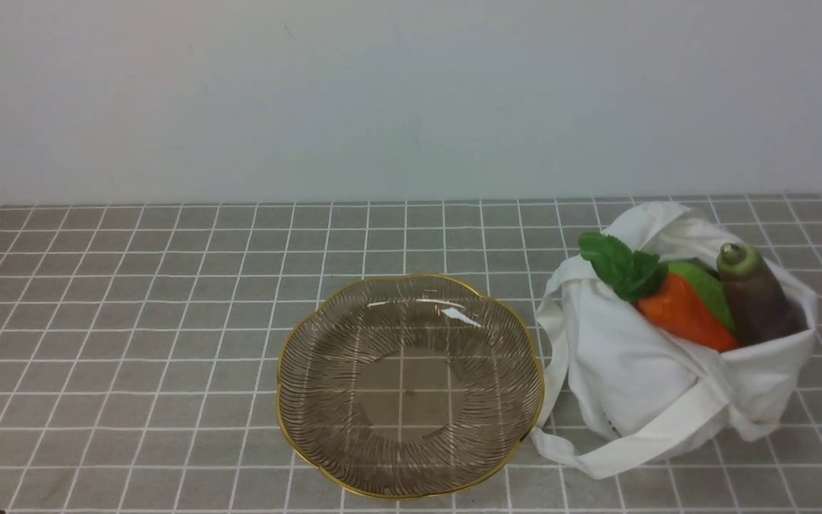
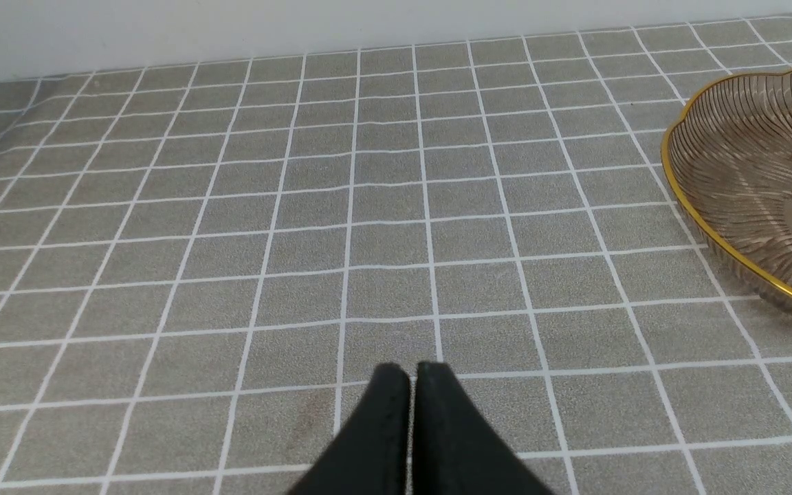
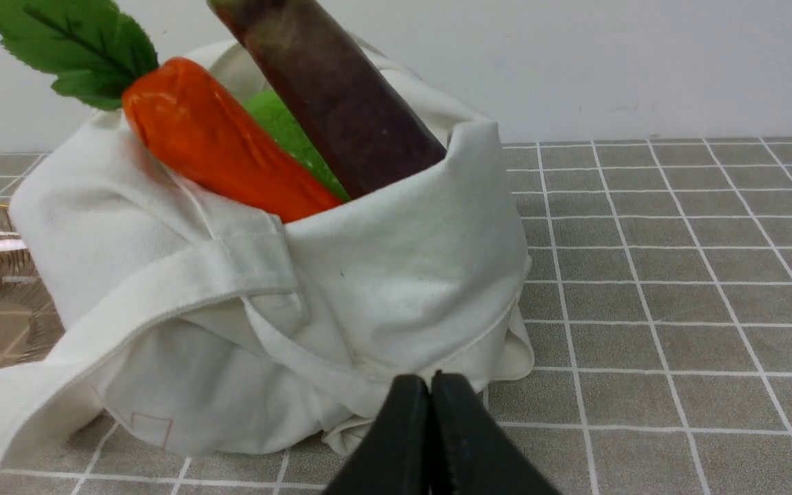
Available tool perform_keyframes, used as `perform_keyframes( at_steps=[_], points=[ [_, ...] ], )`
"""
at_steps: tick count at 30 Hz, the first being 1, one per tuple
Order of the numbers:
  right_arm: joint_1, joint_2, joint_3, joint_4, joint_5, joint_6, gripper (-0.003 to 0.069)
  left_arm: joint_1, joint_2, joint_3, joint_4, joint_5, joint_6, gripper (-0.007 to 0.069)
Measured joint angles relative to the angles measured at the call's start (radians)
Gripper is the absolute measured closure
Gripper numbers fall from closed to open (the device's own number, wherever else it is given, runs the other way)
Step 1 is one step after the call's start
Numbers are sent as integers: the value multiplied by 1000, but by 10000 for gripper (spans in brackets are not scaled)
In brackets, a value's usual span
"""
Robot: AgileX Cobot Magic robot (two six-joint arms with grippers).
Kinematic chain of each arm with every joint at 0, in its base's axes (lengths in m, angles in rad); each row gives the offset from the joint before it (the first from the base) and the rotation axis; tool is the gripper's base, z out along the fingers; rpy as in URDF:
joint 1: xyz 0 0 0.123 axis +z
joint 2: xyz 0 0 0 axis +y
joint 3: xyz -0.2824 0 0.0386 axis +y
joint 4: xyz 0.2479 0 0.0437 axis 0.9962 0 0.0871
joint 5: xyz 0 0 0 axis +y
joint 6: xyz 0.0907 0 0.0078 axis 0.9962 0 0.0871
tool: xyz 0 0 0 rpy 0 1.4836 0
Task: Take vegetables from bag on grey coffee tablecloth place on plate.
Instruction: 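Reach into the white cloth bag and grasp a vegetable inside with the right gripper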
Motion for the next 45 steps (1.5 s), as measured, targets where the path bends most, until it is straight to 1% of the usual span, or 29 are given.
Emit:
perform_keyframes(
  at_steps=[5,7,10,11,12,13,14,15,21,23,24,26,28,29,30,31,32,33,35,37,38,39,40,42,43,44,45],
  points=[
    [0,0,0,0,0,2,673,0,0,0,0,0,0,629],
    [0,0,1,31,-27,19,673,0,0,0,0,0,0,629],
    [0,0,6,184,-163,107,673,0,0,0,0,0,0,629],
    [0,0,6,274,-233,149,673,0,0,0,0,0,0,629],
    [0,0,6,287,-242,162,673,0,0,0,0,0,0,629],
    [0,0,6,336,-275,187,673,0,0,0,0,0,0,629],
    [0,0,6,431,-328,217,673,0,0,0,0,0,0,629],
    [0,0,6,469,-348,226,673,0,0,0,0,0,0,629],
    [0,0,6,542,-410,213,673,0,0,0,0,0,0,629],
    [0,0,3,584,-490,244,673,0,0,0,0,0,0,629],
    [0,0,-8,586,-505,253,673,0,0,0,0,0,0,629],
    [1,0,-71,545,-509,254,673,0,0,0,0,0,0,629],
    [4,21,-210,398,-454,217,673,0,0,0,0,0,0,629],
    [7,54,-314,296,-395,190,673,0,0,0,0,0,0,629],
    [6,69,-329,262,-374,186,673,0,0,0,0,0,0,629],
    [7,139,-458,136,-256,165,673,0,0,0,0,0,0,629],
    [7,171,-485,95,-223,162,673,0,0,0,0,0,0,629],
    [7,227,-548,38,-139,157,673,0,0,0,0,0,0,629],
    [7,336,-646,-31,41,150,673,0,0,0,0,0,0,629],
    [7,474,-739,-57,232,108,673,0,0,0,0,0,0,629],
    [7,487,-746,-57,249,102,673,0,0,0,0,0,0,629],
    [7,610,-814,-49,403,31,673,0,0,0,0,0,0,629],
    [7,622,-820,-47,418,31,673,0,0,0,0,0,0,629],
    [7,726,-872,-18,539,-47,673,0,0,0,0,0,0,629],
    [7,808,-912,25,624,-100,673,0,0,0,0,0,0,629],
    [7,836,-930,44,647,-138,673,0,0,0,0,0,0,629],
    [7,886,-950,87,677,-194,673,0,0,0,0,0,0,629]
  ],
)
